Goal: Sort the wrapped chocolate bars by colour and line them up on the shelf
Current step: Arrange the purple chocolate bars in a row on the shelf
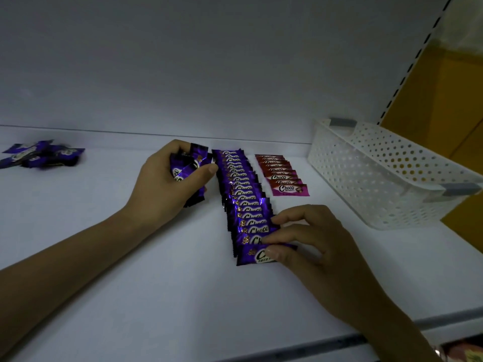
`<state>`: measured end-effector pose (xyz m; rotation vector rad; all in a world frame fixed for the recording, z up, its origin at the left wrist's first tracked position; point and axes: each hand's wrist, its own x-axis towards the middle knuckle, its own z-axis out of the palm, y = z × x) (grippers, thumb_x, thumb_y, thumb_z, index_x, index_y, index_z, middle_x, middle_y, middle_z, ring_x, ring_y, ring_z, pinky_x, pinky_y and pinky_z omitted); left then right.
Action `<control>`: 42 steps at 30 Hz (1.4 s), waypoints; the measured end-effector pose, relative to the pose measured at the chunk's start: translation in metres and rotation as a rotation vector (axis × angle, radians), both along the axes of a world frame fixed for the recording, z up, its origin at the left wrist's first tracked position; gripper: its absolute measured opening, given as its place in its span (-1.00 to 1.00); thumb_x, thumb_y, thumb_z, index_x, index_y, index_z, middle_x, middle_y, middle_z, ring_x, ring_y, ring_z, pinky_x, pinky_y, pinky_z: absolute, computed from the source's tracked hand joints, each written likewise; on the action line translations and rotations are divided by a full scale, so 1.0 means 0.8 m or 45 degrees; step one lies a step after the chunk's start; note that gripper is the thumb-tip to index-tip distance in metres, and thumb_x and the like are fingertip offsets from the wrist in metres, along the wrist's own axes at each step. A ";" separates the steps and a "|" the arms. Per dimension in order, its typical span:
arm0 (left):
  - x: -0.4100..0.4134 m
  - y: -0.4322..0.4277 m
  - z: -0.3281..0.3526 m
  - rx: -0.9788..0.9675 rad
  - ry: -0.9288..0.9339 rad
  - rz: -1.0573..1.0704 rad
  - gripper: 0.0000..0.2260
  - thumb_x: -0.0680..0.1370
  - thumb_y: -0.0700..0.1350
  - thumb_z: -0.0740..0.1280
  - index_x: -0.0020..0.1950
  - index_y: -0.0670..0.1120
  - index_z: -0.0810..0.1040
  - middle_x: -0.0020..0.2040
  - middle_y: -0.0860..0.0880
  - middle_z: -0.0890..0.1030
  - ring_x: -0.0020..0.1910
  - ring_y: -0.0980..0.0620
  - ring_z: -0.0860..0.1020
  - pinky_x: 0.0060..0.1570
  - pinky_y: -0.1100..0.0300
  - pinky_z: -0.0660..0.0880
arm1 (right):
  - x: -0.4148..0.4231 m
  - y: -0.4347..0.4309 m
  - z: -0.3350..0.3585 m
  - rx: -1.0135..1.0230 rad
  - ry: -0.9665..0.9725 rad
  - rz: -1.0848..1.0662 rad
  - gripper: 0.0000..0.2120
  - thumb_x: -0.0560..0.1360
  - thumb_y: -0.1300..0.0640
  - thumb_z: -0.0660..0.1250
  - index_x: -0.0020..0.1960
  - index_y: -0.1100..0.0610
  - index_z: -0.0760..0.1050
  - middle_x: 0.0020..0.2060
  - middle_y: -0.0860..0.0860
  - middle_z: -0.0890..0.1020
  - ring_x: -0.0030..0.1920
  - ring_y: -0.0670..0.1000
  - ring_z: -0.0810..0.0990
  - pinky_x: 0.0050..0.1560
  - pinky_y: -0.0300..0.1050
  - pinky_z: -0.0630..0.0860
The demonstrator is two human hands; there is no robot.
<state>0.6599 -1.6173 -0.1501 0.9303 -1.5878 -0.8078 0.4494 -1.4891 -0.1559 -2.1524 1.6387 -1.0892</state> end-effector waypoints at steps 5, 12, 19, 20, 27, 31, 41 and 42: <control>-0.001 -0.001 -0.001 -0.004 0.003 0.001 -0.72 0.43 -0.03 0.46 0.01 -0.18 0.54 -0.17 -0.08 0.67 -0.27 -0.06 0.65 -0.35 0.30 0.56 | 0.006 -0.003 0.002 -0.027 0.083 -0.004 -0.58 0.38 -0.30 0.26 0.05 -0.05 0.61 0.07 -0.28 0.47 0.22 -0.13 0.44 0.14 0.05 0.52; -0.003 -0.001 -0.001 -0.004 0.059 -0.025 -0.75 0.42 -0.09 0.47 -0.02 -0.19 0.53 -0.21 -0.07 0.66 -0.27 -0.07 0.64 -0.41 0.40 0.48 | 0.003 0.000 -0.001 -0.027 0.043 -0.027 -0.58 0.31 -0.28 0.38 0.06 -0.06 0.58 0.07 -0.29 0.48 0.20 -0.21 0.43 0.16 -0.05 0.50; -0.003 -0.001 -0.002 -0.029 0.026 -0.016 -0.75 0.43 -0.11 0.48 -0.02 -0.21 0.53 -0.29 0.12 0.64 -0.36 0.10 0.61 -0.40 0.43 0.47 | 0.005 0.000 0.003 0.069 0.094 -0.055 -0.51 0.21 -0.24 0.34 0.05 0.00 0.60 0.05 -0.33 0.44 0.20 -0.24 0.39 0.21 -0.11 0.44; -0.003 -0.001 -0.001 -0.031 0.026 -0.019 -0.76 0.43 -0.11 0.48 -0.02 -0.21 0.53 -0.30 0.13 0.64 -0.36 0.09 0.61 -0.40 0.43 0.47 | 0.006 0.000 0.003 0.081 0.086 -0.059 -0.50 0.21 -0.24 0.34 0.05 0.01 0.60 0.05 -0.32 0.44 0.20 -0.24 0.40 0.22 -0.10 0.44; -0.001 0.000 -0.001 -0.042 0.021 -0.015 -0.78 0.43 -0.08 0.47 -0.03 -0.15 0.54 -0.23 0.08 0.65 -0.32 0.04 0.65 -0.36 0.38 0.51 | 0.011 0.001 0.006 0.219 -0.008 -0.101 -0.45 0.20 -0.16 0.36 0.14 0.03 0.50 0.05 -0.26 0.45 0.17 -0.25 0.41 0.29 -0.17 0.39; 0.001 0.000 -0.002 -0.061 -0.005 0.010 -0.83 0.43 -0.06 0.47 -0.07 -0.06 0.54 -0.27 0.16 0.65 -0.35 0.13 0.64 -0.32 0.38 0.52 | 0.011 0.002 0.006 0.211 -0.238 -0.263 -0.33 0.16 -0.28 0.31 0.20 -0.02 0.46 0.09 -0.20 0.52 0.16 -0.23 0.47 0.16 -0.19 0.51; 0.006 0.004 -0.003 -0.017 0.024 0.022 -0.85 0.44 -0.06 0.47 -0.09 -0.01 0.54 -0.31 0.15 0.64 -0.38 0.13 0.63 -0.48 0.41 0.44 | 0.006 0.000 0.001 0.181 -0.465 -0.193 -0.70 0.29 -0.06 0.34 -0.03 0.04 0.52 -0.13 -0.12 0.65 0.00 -0.23 0.61 -0.09 -0.32 0.59; 0.006 0.004 -0.003 -0.019 0.023 0.022 -0.85 0.44 -0.06 0.47 -0.10 -0.01 0.53 -0.31 0.16 0.63 -0.38 0.14 0.63 -0.48 0.41 0.44 | 0.006 0.001 0.001 0.176 -0.468 -0.189 -0.72 0.30 -0.06 0.34 -0.04 0.03 0.52 -0.14 -0.12 0.65 0.00 -0.24 0.60 -0.12 -0.34 0.59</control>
